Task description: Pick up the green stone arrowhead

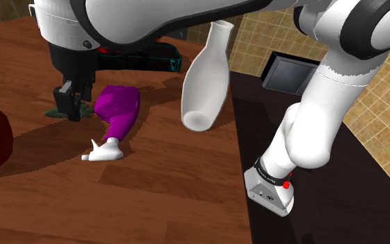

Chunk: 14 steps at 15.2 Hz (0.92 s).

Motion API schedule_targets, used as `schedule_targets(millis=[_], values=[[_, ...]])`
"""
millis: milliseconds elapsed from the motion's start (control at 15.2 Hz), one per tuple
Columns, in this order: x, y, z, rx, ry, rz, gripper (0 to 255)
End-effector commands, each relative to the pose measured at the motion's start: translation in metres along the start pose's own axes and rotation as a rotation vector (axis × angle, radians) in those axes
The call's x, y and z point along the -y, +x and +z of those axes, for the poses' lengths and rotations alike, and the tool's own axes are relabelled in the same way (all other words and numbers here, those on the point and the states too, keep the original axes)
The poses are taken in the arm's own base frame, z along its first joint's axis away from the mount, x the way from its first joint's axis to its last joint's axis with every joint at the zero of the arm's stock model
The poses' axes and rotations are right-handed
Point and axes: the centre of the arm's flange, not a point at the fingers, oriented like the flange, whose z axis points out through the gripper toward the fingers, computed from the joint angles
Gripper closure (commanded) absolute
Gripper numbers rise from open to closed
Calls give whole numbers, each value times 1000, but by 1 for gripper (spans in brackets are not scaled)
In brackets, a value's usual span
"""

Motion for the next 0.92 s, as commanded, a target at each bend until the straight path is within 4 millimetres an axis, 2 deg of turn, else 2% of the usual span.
schedule_targets(millis=[0,726,858], values=[[1,2,-10,1,0,0,255],[0,12,-67,1,0,0,255],[0,12,-68,1,0,0,255]])
